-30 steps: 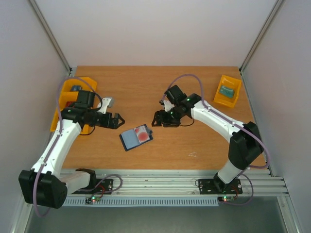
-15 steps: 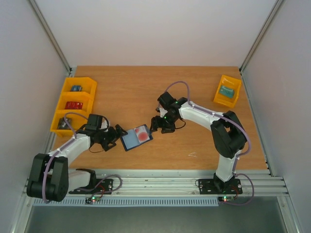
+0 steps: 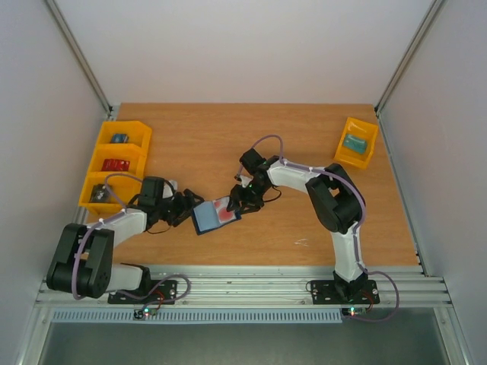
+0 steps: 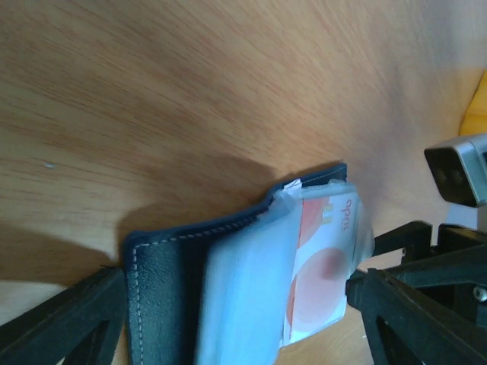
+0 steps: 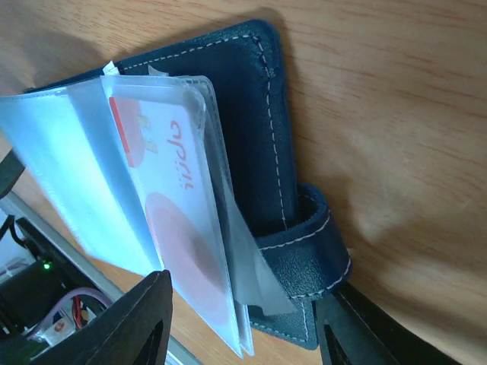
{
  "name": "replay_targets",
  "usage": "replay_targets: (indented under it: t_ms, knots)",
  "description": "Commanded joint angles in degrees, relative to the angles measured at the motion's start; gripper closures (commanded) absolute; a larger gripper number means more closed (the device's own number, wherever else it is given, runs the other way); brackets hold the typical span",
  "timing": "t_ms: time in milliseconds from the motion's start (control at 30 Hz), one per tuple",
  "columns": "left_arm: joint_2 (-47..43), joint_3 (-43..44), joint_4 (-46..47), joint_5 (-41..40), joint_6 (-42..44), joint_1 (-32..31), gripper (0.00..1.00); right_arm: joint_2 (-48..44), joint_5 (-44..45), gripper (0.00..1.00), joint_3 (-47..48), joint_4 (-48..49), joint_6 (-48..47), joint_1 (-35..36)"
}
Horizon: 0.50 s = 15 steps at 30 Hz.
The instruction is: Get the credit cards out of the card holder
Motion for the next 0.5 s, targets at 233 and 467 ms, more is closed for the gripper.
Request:
replay_targets:
  t_ms: [233, 467]
  knots:
    - [3.0, -1.3, 11.5, 3.1, 1.0, -4.2, 0.32, 1.9, -7.4, 0.65, 1.8, 5.0, 1.6, 0.4]
    - [3.4, -1.0, 12.1, 3.8, 2.6, -5.0, 0.30, 0.8, -9.3, 0.69, 1.5, 7.8, 3.9, 0.4]
